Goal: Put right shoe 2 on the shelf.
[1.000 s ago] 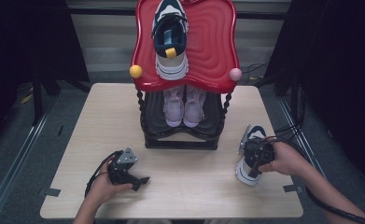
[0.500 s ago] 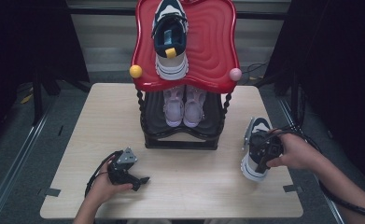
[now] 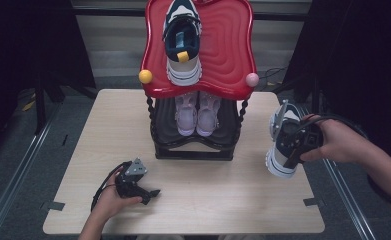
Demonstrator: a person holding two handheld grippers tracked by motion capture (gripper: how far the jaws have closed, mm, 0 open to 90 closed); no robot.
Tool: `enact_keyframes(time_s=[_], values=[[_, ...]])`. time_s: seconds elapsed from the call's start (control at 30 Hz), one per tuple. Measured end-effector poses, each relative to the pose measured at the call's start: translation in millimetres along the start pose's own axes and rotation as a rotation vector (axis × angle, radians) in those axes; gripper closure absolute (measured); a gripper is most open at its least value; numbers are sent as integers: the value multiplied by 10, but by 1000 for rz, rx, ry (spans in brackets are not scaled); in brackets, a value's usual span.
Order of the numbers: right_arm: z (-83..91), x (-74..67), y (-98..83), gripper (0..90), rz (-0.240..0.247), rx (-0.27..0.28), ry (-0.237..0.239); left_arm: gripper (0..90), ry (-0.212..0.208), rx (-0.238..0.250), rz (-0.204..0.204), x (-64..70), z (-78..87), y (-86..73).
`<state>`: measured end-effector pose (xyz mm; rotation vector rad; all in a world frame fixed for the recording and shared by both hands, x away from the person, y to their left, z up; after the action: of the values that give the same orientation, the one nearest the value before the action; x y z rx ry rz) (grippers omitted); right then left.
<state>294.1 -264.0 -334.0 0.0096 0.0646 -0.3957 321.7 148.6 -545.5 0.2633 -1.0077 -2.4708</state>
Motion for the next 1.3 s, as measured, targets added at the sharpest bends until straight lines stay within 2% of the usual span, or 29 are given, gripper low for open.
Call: enact_keyframes(time_s=[0.13,0.4,0.47,0.5,0.53,0.6,0.67,0.83,1.0,1.07,1.3], values=[[250,-12,18,736,5,16,-22,0,0,0,0,0,0,0],[690,-38,84,736,18,-20,-65,0,0,-3,-3,-1,1,-2],[794,-30,119,735,27,-9,-77,0,2,-1,-1,0,-1,-2],[845,-36,132,735,16,-11,-83,0,1,-1,-1,0,-1,-2],[891,-24,148,736,35,-8,-93,0,2,-1,-3,-2,-1,-2],[992,-30,170,735,26,-10,-100,0,2,-1,-3,-1,-1,-2],[1085,-20,188,734,39,-10,-107,0,2,-1,-3,-1,-1,-2],[1271,25,217,735,33,-6,-136,0,2,-1,-3,-1,-1,-2],[1460,50,240,734,30,-19,-141,0,2,-1,-3,-1,-1,-2],[1541,71,262,735,35,-28,-156,0,1,-1,-1,1,-1,-2],[1776,119,371,736,38,-14,-192,0,1,0,0,1,-2,-2]])
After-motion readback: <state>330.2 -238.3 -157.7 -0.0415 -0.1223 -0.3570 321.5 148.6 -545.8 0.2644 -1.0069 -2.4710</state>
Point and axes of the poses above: each handheld gripper's, and its own axes: z roughly backward along the jaws, y roughly out of its top, x roughly to its right, the point moved 5 cm from there along -z, roughly forward along the jaws, and after that the axes turned 3 degrees about -z, right-handed, at the moved point
